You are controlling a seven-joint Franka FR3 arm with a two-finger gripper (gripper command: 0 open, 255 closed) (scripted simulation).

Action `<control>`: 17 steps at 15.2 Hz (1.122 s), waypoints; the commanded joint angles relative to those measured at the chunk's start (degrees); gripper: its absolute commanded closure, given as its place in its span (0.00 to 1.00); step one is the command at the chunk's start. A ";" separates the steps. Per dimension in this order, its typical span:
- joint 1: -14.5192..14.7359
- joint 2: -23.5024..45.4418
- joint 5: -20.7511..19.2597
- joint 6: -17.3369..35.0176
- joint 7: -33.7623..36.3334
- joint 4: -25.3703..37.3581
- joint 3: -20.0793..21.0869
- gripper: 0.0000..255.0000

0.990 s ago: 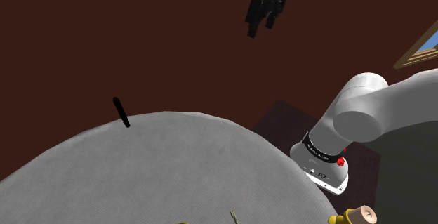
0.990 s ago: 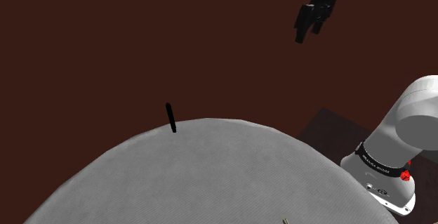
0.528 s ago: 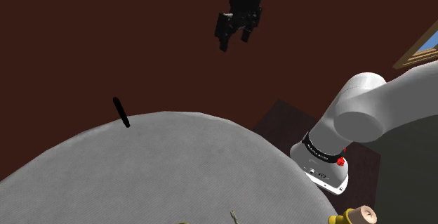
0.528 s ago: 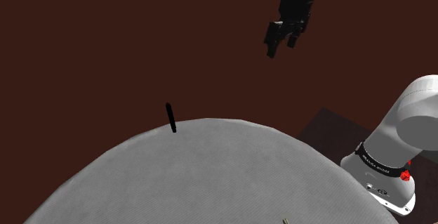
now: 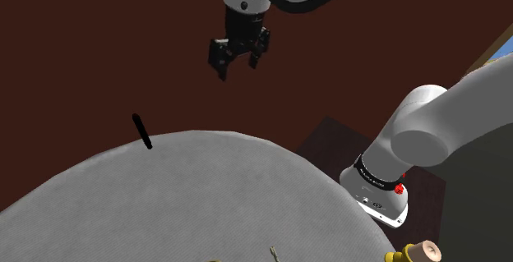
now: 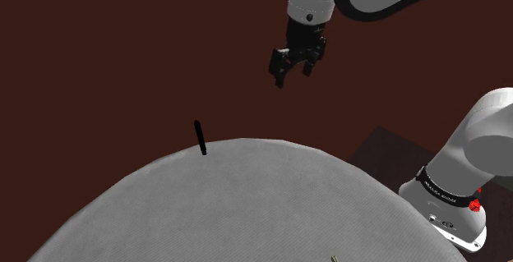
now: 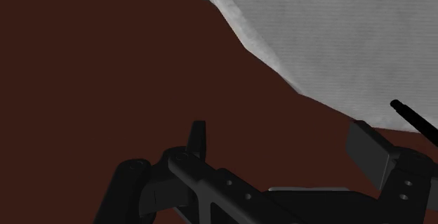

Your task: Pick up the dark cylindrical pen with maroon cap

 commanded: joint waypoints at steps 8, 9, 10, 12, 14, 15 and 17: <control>-1.63 19.25 -10.46 7.34 19.00 11.79 10.86 0.00; -1.49 21.75 -12.47 7.63 21.40 13.55 11.72 0.00; -1.17 24.32 -14.60 7.78 23.80 15.41 12.40 0.00; -0.02 29.60 -19.07 7.68 28.53 19.45 13.29 0.00; 1.90 34.92 -23.47 7.08 32.88 23.93 13.42 0.00; 3.14 37.54 -25.53 6.62 34.83 26.34 13.19 0.00; 5.93 42.72 -29.30 5.45 38.25 31.49 12.41 0.00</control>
